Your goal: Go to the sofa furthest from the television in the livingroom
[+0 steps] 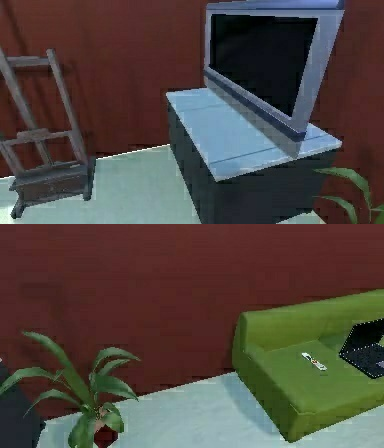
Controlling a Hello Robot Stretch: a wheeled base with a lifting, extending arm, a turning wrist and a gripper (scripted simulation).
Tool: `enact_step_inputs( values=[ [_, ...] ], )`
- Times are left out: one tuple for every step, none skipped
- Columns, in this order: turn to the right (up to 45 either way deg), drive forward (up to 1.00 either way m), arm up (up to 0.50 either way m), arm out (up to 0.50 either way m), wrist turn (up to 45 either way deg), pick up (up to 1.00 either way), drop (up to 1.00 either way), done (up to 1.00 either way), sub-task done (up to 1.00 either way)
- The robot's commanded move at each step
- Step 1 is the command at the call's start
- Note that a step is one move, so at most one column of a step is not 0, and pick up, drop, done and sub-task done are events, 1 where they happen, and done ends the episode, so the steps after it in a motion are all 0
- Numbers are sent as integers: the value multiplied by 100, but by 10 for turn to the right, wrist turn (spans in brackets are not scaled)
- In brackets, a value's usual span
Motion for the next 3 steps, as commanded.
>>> enact_step_inputs(
  values=[
    [450, 0, 0, 0, 0, 0, 0, 0, 0],
    [450, 0, 0, 0, 0, 0, 0, 0, 0],
    [450, 0, 0, 0, 0, 0, 0, 0, 0]
  ],
)
